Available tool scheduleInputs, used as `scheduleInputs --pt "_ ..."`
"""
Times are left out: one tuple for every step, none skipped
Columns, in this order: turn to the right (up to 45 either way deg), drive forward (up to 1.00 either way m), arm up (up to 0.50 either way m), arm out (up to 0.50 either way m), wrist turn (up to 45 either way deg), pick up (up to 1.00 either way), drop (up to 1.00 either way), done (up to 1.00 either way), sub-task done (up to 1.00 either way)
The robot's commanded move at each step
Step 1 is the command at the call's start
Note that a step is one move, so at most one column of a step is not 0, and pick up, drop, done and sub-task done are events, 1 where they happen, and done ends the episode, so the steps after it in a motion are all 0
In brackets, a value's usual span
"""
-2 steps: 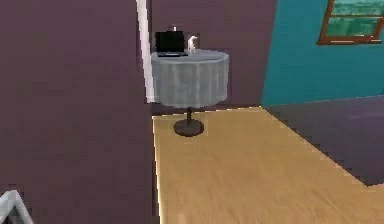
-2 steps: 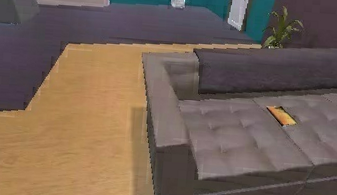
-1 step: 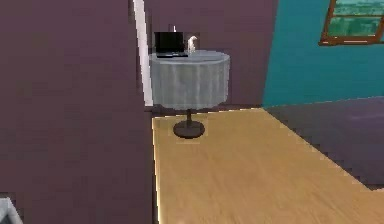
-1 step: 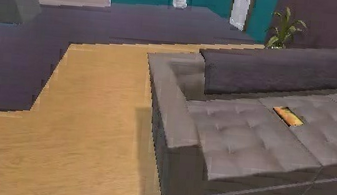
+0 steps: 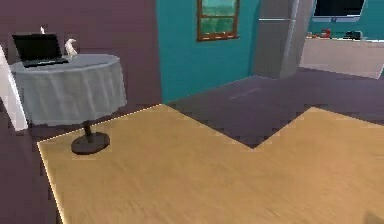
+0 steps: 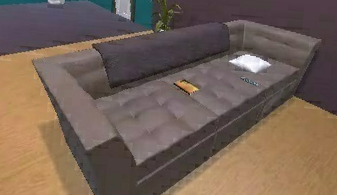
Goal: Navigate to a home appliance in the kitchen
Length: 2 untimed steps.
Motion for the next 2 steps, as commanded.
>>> scheduleInputs --pt "0.0 0.1 0.0 0.0 0.0 0.0 0.0 0.0 0.0" --pt "-6.0 0.0 0.0 0.0 0.0 0.0 0.0 0.0 0.0"
